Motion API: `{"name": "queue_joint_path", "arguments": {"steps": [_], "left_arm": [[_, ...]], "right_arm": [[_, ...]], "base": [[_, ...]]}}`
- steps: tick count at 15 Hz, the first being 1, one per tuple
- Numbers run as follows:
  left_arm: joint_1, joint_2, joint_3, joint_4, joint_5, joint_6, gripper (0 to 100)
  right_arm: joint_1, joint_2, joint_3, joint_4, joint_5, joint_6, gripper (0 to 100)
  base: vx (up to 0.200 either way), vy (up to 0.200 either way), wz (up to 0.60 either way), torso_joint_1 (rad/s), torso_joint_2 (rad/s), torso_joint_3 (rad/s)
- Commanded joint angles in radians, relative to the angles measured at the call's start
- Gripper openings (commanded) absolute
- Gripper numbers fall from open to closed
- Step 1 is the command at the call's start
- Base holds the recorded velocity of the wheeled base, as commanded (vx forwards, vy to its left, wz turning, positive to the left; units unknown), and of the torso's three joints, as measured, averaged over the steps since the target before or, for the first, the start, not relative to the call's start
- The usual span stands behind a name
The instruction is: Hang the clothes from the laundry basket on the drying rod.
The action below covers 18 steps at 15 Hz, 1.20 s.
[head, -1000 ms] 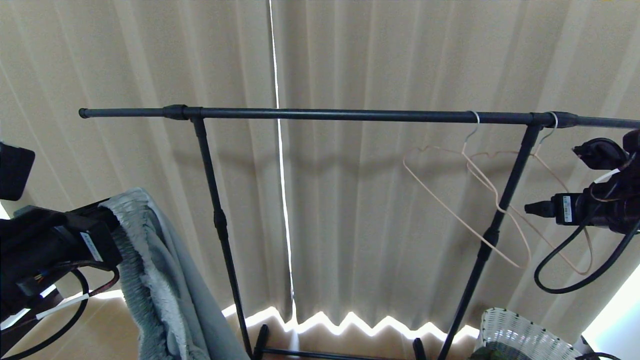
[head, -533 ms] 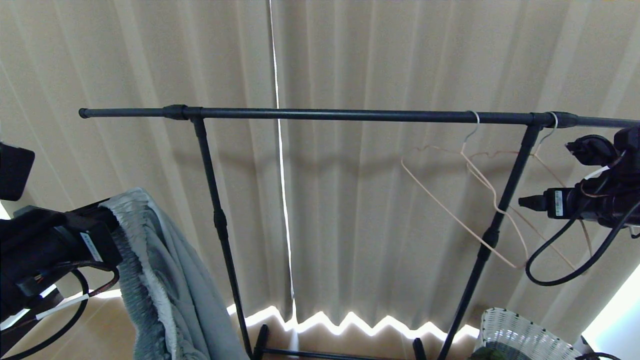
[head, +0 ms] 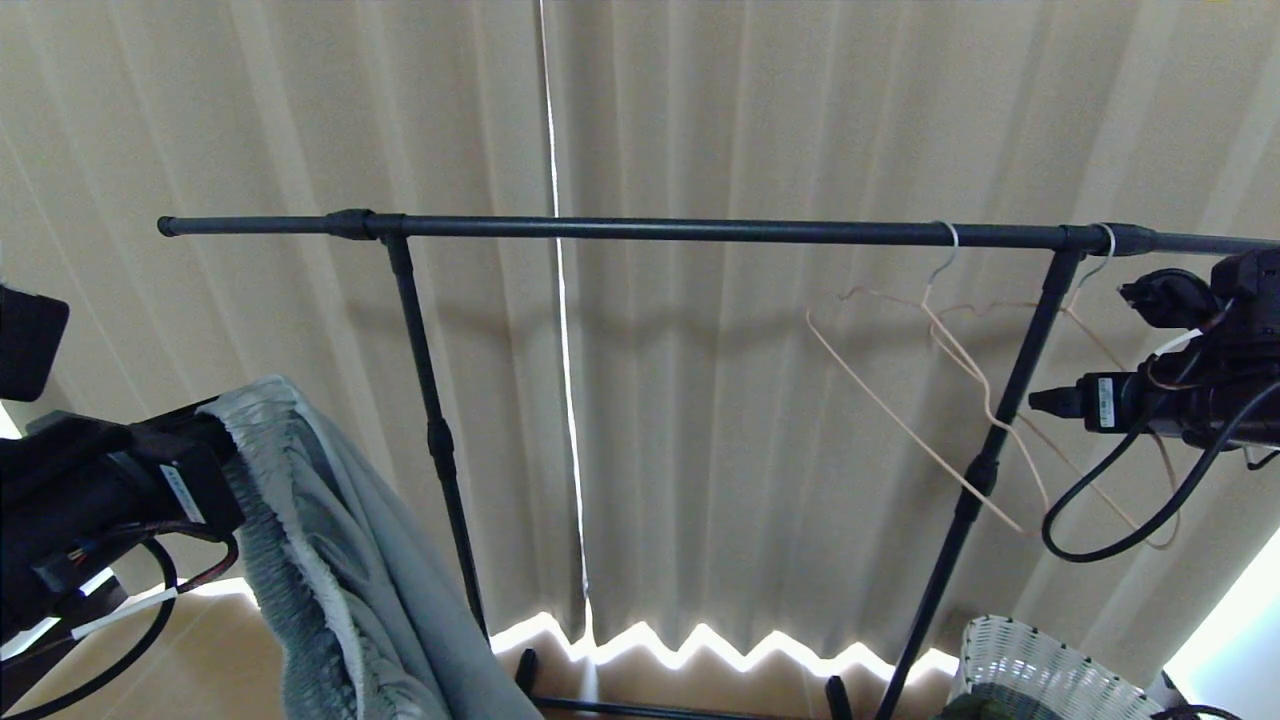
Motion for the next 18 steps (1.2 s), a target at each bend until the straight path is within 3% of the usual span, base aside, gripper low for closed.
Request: {"name": "queue_joint_path", "arguments": {"steps": [1,2,14,18], "left_arm": [[0.0,0.0,0.0,-0.001,0.0,0.0,0],[0.0,0.0,0.0,-0.001,0.0,0.0,0],[0.0,-0.002,0.0,-0.001,0.0,0.001,0],[0.002,-0.043,0.017,-0.001,0.0,0.044,0]], "right_arm": [[0.0,0.017,-0.002,-0.001,0.0,0.0,100],[0.0,0.018,-0.002,-0.003,-0.001,0.0,0],[-0.007,-0.028,-0.002,-0.003,-0.006,0.001,0],[-0.007,-0.146,0.077,-0.089,-0.007,-0.014,0]], "base": [[0.0,0.0,0.0,0.0,0.0,0.0],[0.0,0.0,0.0,0.0,0.0,0.0],[0.0,0.0,0.0,0.0,0.0,0.0],[0.0,0.0,0.0,0.0,0.0,0.0]]}}
